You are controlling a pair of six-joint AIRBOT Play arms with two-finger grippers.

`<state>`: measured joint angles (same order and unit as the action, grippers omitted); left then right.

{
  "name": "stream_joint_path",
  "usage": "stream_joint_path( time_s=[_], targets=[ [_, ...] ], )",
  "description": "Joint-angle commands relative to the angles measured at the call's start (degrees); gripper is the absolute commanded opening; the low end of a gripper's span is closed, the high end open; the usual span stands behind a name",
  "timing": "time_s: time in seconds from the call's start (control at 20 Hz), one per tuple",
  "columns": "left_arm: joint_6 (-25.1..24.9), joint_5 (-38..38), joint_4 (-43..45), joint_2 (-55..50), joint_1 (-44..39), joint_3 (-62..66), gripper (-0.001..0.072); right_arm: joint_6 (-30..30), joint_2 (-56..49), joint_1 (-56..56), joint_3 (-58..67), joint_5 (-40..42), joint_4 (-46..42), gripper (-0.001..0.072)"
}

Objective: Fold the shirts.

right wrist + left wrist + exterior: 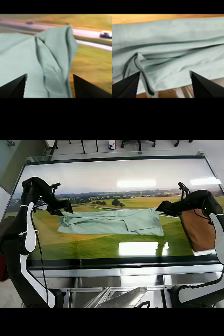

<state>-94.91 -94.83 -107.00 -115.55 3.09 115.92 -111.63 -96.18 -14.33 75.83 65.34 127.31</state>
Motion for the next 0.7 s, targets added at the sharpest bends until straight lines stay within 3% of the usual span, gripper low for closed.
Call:
stream_joint_path(
  time_s=[0.0,0.2,0.5,0.65],
  targets=[
    [2.16,-4.22,-0.52,1.07,1.27,1.99,0.0705,-2.99,-3.5,-2.84,0.66,7.17,0.22,0.0651],
    [6.49,-5.44,-1.03,5.35,5.84,-2.73,0.0705,-8.68,-8.76,-3.65,0.68,9.66,8.04,0.0648],
    [6.49,-0.55,-1.31,12.63,6.25,-4.94,0.0698,-9.92,-11.93,-1.09,0.74,8.76,9.44,0.0638],
    [4.48,2.19,-1.16,15.19,3.19,-4.94,0.0184,-9.92,-12.04,0.66,0.96,6.47,9.49,0.0326]
  ],
)
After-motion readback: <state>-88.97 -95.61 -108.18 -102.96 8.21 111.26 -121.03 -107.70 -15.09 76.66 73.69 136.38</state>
